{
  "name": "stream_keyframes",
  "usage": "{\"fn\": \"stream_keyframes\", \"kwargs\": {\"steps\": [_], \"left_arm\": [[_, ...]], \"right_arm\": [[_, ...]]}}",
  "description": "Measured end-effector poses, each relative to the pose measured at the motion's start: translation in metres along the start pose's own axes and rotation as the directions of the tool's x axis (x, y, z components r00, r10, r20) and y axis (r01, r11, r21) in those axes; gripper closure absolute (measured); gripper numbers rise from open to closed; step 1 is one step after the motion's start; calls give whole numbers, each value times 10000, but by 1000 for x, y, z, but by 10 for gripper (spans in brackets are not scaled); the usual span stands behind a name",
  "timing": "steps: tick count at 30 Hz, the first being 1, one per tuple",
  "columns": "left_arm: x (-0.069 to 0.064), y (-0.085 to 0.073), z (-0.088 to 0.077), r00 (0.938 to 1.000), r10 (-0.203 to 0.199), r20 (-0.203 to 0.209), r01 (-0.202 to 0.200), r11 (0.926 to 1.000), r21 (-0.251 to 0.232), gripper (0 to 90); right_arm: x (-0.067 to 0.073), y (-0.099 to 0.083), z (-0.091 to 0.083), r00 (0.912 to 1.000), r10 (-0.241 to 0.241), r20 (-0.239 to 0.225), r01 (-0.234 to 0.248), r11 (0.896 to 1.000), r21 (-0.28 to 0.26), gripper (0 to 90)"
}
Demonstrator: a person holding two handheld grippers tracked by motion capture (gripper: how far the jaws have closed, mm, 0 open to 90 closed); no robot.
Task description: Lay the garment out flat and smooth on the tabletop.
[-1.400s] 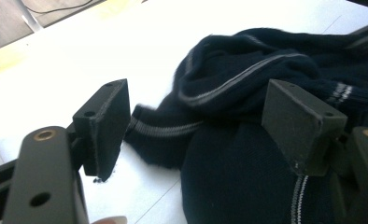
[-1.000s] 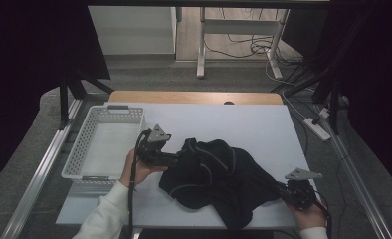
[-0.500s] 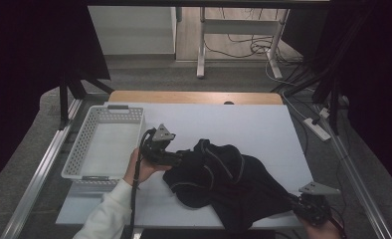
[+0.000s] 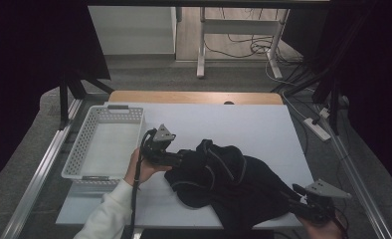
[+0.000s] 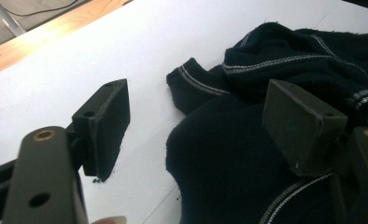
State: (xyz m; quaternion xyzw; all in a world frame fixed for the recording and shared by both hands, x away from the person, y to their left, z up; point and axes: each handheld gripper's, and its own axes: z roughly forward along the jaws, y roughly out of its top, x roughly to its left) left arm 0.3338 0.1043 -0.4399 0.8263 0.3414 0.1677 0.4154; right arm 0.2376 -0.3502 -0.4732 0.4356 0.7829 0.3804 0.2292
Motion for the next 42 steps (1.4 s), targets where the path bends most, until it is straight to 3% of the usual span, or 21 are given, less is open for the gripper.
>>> {"fn": "stream_keyframes", "kwargs": {"steps": [4, 7, 11, 17, 22, 25, 32, 34, 37, 42], "left_arm": [[-4, 0, 1, 10000, 54, 69, -54, 10000, 26, 241], [-8, 0, -1, 9996, 46, 277, -45, 10000, -42, 241], [-22, 3, -4, 9972, 75, 738, -63, 9998, -169, 245], [-44, 10, 2, 9920, 356, 1210, -355, 9994, -30, 243], [-53, 7, 13, 9910, 210, 1322, -246, 9994, 262, 241], [-57, 6, 18, 9889, 32, 1484, -80, 9995, 315, 241], [-70, 4, 35, 9856, 24, 1690, -140, 9976, 679, 262], [-74, 3, 40, 9862, 194, 1644, -337, 9959, 843, 313], [-75, -2, 45, 9866, 314, 1603, -497, 9925, 1116, 458], [-72, -11, 48, 9805, 234, 1952, -474, 9917, 1193, 806]], "right_arm": [[11, 21, 11, 9960, -278, -845, 244, 9988, -414, 417], [24, 40, 24, 9876, -637, -1435, 552, 9965, -627, 406], [39, 68, 47, 9762, -1151, -1840, 1018, 9916, -801, 406], [51, 97, 84, 9597, -1354, -2461, 1163, 9891, -908, 409], [52, 102, 100, 9553, -1439, -2582, 1285, 9888, -756, 409], [50, 101, 100, 9582, -1396, -2496, 1248, 9894, -742, 409], [42, 101, 96, 9641, -1225, -2355, 1043, 9906, -886, 411], [43, 101, 95, 9648, -1242, -2317, 1054, 9902, -919, 411], [43, 102, 94, 9640, -1305, -2319, 1108, 9892, -961, 412], [49, 104, 96, 9551, -1423, -2600, 1207, 9879, -971, 408]]}}
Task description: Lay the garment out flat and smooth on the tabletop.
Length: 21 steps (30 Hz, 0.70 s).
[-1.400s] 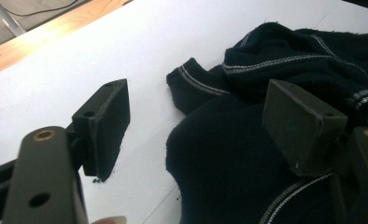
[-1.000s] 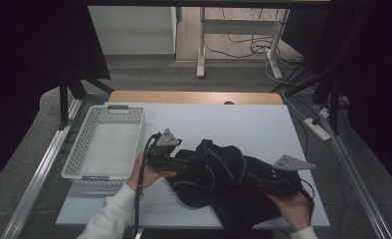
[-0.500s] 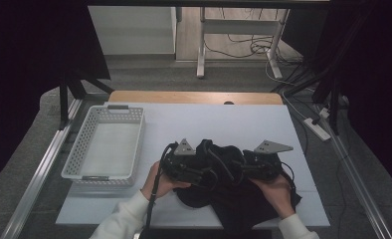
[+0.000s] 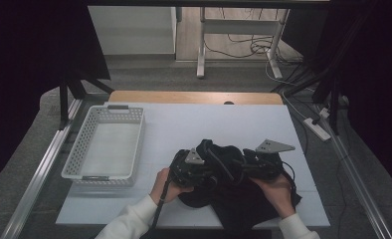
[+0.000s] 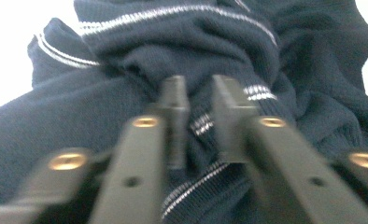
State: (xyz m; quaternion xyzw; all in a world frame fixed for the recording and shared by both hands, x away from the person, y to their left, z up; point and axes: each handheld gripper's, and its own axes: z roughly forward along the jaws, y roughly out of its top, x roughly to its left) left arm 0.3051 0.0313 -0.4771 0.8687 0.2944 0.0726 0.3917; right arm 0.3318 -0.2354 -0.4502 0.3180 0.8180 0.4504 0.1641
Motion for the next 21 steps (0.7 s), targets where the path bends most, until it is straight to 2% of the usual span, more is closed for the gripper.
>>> {"fn": "stream_keyframes", "kwargs": {"steps": [3, 5, 7, 8, 9, 10, 13, 16, 18, 21], "left_arm": [[1, -1, -1, 10000, -82, -7, 82, 9999, -85, 865], [1, -1, -2, 9998, -132, -153, 129, 9997, -203, 838], [0, -2, -4, 9992, -215, -347, 208, 9995, -217, 640], [0, -3, -6, 9986, -378, -375, 368, 9990, -246, 499], [1, -4, -8, 9980, -548, -321, 539, 9981, -294, 406], [1, -5, -10, 9977, -627, -246, 619, 9975, -334, 358], [1, -7, -13, 9970, -769, 77, 771, 9964, -343, 287], [-2, -7, -8, 9972, -710, 245, 714, 9974, -129, 223], [-4, -8, -4, 9974, -683, 233, 682, 9977, 40, 209], [-7, -9, 1, 9969, -762, 195, 760, 9971, 104, 189]], "right_arm": [[8, 5, 8, 9992, -237, -324, 240, 9997, 88, 400], [14, 9, 14, 9979, -363, -529, 378, 9989, 280, 392], [18, 13, 22, 9965, -397, -738, 422, 9986, 333, 392], [19, 15, 25, 9957, -408, -827, 437, 9985, 336, 392], [21, 16, 29, 9950, -430, -896, 462, 9983, 344, 392], [22, 18, 32, 9946, -482, -924, 518, 9980, 365, 392], [24, 21, 42, 9926, -507, -1105, 565, 9971, 508, 393], [23, 19, 50, 9913, -398, -1252, 498, 9958, 773, 407], [22, 17, 54, 9904, -283, -1351, 423, 9939, 1022, 475], [21, 15, 56, 9874, -379, -1534, 587, 9893, 1335, 681]]}}
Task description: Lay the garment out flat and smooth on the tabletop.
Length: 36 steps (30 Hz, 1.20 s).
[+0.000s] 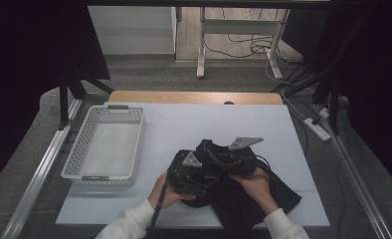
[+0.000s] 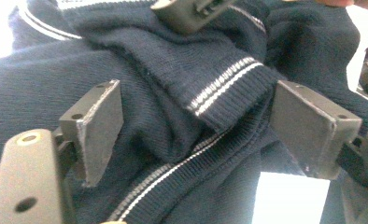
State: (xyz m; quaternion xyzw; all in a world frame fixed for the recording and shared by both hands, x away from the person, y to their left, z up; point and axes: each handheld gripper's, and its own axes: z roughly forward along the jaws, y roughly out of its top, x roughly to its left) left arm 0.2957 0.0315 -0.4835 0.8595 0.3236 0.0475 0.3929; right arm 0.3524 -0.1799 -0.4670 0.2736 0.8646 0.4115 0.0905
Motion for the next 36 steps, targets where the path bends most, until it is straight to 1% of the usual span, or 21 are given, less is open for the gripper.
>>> {"fn": "stream_keyframes", "kwargs": {"steps": [1, 3, 4, 6, 8, 9, 10, 11, 12, 14, 15, 19, 20, 22, 24, 28, 29, 31, 32, 34, 36], "left_arm": [[0, 0, 2, 10000, -43, -29, 43, 10000, -18, 189], [0, 1, 5, 9999, -151, -19, 151, 9998, -124, 221], [0, 1, 8, 9997, -214, 100, 215, 9997, -129, 246], [-1, 1, 10, 9996, -228, 172, 231, 9996, -173, 373], [-3, 0, 11, 10000, 16, -27, -17, 9998, -222, 507], [-3, 0, 10, 10000, 34, -1, -34, 9996, -280, 625], [-2, 0, 9, 10000, -1, 92, 5, 9993, -362, 695], [-1, -1, 7, 9999, -2, 172, 10, 9988, -480, 797], [-1, 0, 4, 9999, 88, 127, -82, 9986, -516, 841], [2, 1, -4, 9995, 326, -10, -326, 9976, -604, 882], [4, 2, -9, 9990, 439, -114, -445, 9969, -649, 885], [18, 1, -37, 9969, 416, -663, -492, 9919, -1173, 886], [25, 1, -47, 9973, 246, -687, -338, 9900, -1368, 885], [32, -1, -56, 9984, -65, -566, -33, 9852, -1715, 885], [36, -2, -60, 9979, -188, -613, 70, 9825, -1861, 885], [35, -2, -56, 9978, -24, -659, -97, 9833, -1820, 862], [35, -2, -55, 9978, -10, -667, -109, 9839, -1782, 832], [32, -3, -52, 9977, 109, -667, -226, 9837, -1783, 749], [31, -2, -50, 9976, 183, -667, -300, 9834, -1792, 648], [23, 2, -47, 9959, 590, -685, -703, 9818, -1764, 500], [18, 6, -44, 9946, 756, -710, -874, 9796, -1808, 397]], "right_arm": [[0, 0, 0, 10000, -53, -55, 53, 10000, 85, 735], [0, -1, -1, 9996, -253, 110, 250, 9993, 277, 777], [0, -1, -2, 9995, -253, 176, 249, 9995, 194, 785], [-1, -2, -5, 9993, -241, 281, 238, 9997, 89, 793], [-2, -2, -8, 9991, -211, 372, 212, 9998, -33, 794], [-3, -2, -10, 9987, -229, 464, 236, 9996, -134, 794], [-3, -2, -12, 9981, -260, 550, 270, 9995, -182, 794], [-4, -2, -15, 9975, -227, 662, 248, 9992, -308, 794], [-6, -2, -18, 9970, -200, 750, 232, 9989, -416, 795], [-9, -1, -26, 9957, -111, 922, 174, 9975, -678, 795], [-10, -2, -29, 9953, -54, 972, 130, 9969, -772, 795], [-16, -3, -46, 9920, 150, 1251, 14, 9915, -1298, 797], [-18, -3, -50, 9911, 174, 1322, 9, 9905, -1376, 796], [-20, -4, -56, 9895, 338, 1403, -101, 9861, -1659, 796], [-22, -4, -60, 9897, 446, 1362, -188, 9826, -1848, 797], [-23, -3, -68, 9820, 343, 1859, 43, 9791, -2033, 802], [-25, -3, -74, 9777, 448, 2051, 3, 9767, -2146, 804], [-31, -4, -83, 9755, 765, 2063, -233, 9682, -2489, 804], [-34, -5, -87, 9762, 898, 1973, -358, 9644, -2620, 805], [-35, -6, -91, 9779, 1066, 1800, -518, 9571, -2851, 805], [-30, -4, -89, 9814, 864, 1714, -342, 9573, -2869, 806]]}}
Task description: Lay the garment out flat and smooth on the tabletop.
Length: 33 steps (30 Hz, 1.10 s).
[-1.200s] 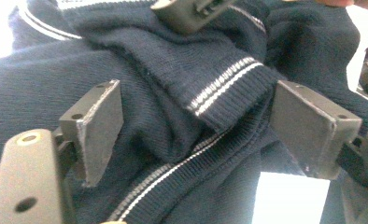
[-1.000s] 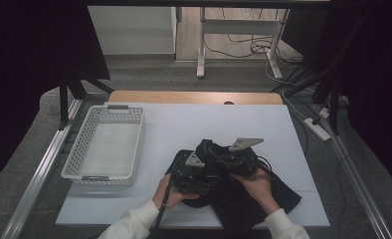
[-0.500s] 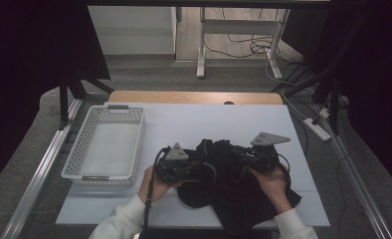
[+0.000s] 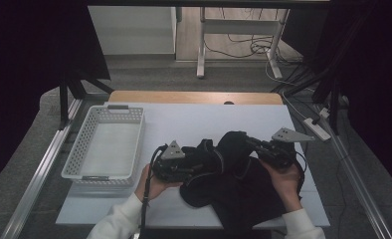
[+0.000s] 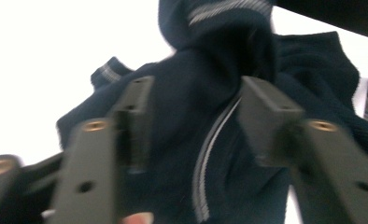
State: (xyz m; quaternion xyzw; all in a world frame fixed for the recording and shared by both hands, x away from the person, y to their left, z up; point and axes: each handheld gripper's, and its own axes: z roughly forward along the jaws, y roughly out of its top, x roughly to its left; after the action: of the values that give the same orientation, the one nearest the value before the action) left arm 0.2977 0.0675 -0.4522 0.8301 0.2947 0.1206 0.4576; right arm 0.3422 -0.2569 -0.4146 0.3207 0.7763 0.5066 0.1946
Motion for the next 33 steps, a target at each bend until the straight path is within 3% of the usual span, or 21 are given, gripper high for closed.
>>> {"fn": "stream_keyframes", "kwargs": {"steps": [4, 7, 10, 12, 14, 15, 17, 18, 19, 21, 23, 26, 29, 33], "left_arm": [[-5, 12, 10, 10000, -46, 63, 45, 9999, 93, 205], [-3, 18, 23, 9990, -148, 420, 138, 9996, 231, 120], [-5, 24, 37, 9971, 129, 751, -168, 9985, 524, 99], [-5, 29, 48, 9971, 53, 753, -108, 9973, 724, 93], [-5, 33, 59, 9972, 87, 748, -155, 9958, 903, 113], [-5, 34, 62, 9980, 83, 633, -144, 9952, 970, 170], [-6, 35, 66, 9994, 137, 317, -172, 9936, 1113, 359], [-4, 35, 66, 9992, 168, 351, -205, 9938, 1094, 501], [-3, 34, 64, 9994, 148, 325, -180, 9948, 1001, 641], [0, 33, 55, 9993, 279, 230, -297, 9961, 827, 725], [3, 33, 39, 9988, 494, -71, -489, 9971, 579, 733], [13, 30, 10, 9980, 507, -387, -501, 9986, 160, 736], [26, 25, -15, 9987, 330, -391, -333, 9994, -71, 735], [34, 14, -31, 9987, 201, -464, -210, 9996, -198, 734]], "right_arm": [[16, 7, 10, 9981, -536, -298, 537, 9985, 38, 806], [22, 8, 12, 9970, -661, -410, 665, 9978, 80, 806], [21, 7, 12, 9970, -618, -457, 623, 9980, 97, 806], [21, 7, 12, 9969, -573, -536, 578, 9983, 78, 805], [23, 6, 13, 9966, -571, -601, 578, 9983, 98, 806], [24, 6, 14, 9962, -592, -644, 601, 9981, 124, 806], [25, 5, 15, 9951, -673, -726, 691, 9974, 224, 805], [25, 5, 15, 9948, -672, -768, 691, 9974, 225, 804], [26, 5, 15, 9945, -669, -800, 691, 9973, 250, 799], [24, 4, 15, 9940, -601, -911, 622, 9979, 205, 749], [23, 4, 13, 9942, -498, -957, 500, 9988, -8, 602], [20, 5, 8, 9955, -212, -928, 176, 9991, -393, 477], [14, 6, 3, 9969, 91, -787, -140, 9980, -615, 449], [4, -1, 9, 9986, 286, -436, -285, 9996, 31, 433]]}}
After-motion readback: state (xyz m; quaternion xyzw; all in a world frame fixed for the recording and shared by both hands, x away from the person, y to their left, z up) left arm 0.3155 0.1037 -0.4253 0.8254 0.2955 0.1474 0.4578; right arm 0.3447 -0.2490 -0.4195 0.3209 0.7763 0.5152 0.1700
